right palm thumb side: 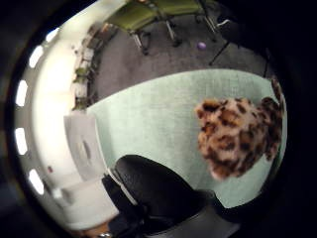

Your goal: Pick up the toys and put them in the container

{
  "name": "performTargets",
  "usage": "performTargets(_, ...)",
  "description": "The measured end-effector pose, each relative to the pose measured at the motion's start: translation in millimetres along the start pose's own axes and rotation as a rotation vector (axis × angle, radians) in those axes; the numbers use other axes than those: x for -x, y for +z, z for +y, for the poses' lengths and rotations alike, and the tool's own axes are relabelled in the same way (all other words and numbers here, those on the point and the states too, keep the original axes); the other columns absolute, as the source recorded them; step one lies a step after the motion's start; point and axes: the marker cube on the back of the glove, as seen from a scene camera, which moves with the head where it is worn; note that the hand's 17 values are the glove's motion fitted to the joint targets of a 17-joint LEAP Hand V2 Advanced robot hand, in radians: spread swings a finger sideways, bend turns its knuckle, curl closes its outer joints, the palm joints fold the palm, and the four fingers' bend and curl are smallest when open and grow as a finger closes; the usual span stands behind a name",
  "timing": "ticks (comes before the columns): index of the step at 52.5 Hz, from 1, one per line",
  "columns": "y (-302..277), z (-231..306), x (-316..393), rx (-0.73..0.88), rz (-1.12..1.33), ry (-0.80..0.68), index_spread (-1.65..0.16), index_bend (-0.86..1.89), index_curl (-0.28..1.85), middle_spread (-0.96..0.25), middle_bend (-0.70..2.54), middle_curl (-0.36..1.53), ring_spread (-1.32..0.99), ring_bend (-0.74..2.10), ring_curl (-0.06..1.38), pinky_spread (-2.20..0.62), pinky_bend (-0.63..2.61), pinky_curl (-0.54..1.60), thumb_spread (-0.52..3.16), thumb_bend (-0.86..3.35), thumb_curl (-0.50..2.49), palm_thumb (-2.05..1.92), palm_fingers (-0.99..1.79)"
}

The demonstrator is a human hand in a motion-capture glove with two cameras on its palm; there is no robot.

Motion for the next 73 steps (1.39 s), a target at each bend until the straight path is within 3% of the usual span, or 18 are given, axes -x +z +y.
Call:
performTargets(17,37.3,7.2,-16.0,0.099,-0.075,0.040,-0.30,0.56,0.52,-0.14,0.19,0.34,-0.22,0.10,0.09,0.00,0.29,0.30,0.88,-0.13,0.14,-0.19,-0.12)
performTargets(27,35.9,15.2,-15.3,0.100,-0.125,0.018,-0.34,0.55,0.52,-0.11,0.11,0.28,-0.15,0.10,0.05,0.05,0.78,0.42,1.04,0.02,0.19,0.05,-0.02)
performTargets(32,31.7,18.1,-13.8,0.072,-0.093,0.019,-0.35,0.66,0.55,-0.10,0.12,0.27,-0.16,0.20,0.07,0.03,0.82,0.44,1.18,0.13,0.26,0.24,0.09)
performTargets(33,31.0,19.1,-13.4,0.063,-0.073,0.021,-0.36,0.61,0.52,-0.10,0.13,0.26,-0.14,0.15,0.06,0.04,0.85,0.44,1.17,0.07,0.24,0.16,0.00)
performTargets(41,22.5,30.2,-10.1,-0.052,0.081,0.067,-0.36,0.63,0.54,-0.16,0.19,0.27,-0.31,0.49,0.15,-0.08,0.79,0.41,1.30,0.28,0.37,0.51,0.38)
performTargets(49,8.9,40.9,-2.0,0.003,0.115,0.095,-0.37,0.27,0.46,-0.30,0.52,0.38,-0.45,0.90,0.28,-0.30,0.79,0.36,1.15,0.28,0.46,0.61,1.07)
performTargets(53,-11.0,47.3,14.6,-0.010,0.114,0.080,-0.37,0.36,0.51,-0.34,0.65,0.44,-0.45,0.98,0.34,-0.37,0.71,0.36,1.04,0.26,0.51,0.61,1.26)
performTargets(60,-76.9,57.7,56.7,-0.086,0.104,0.026,-0.36,0.49,0.61,-0.36,0.80,0.52,-0.44,1.05,0.40,-0.43,0.70,0.36,0.91,0.23,0.59,0.60,1.26)
performTargets(73,-233.8,111.1,231.4,-0.357,0.035,-0.222,-0.33,0.62,0.72,-0.35,0.91,0.59,-0.44,1.09,0.45,-0.45,0.76,0.38,0.75,0.21,0.71,0.58,1.22)
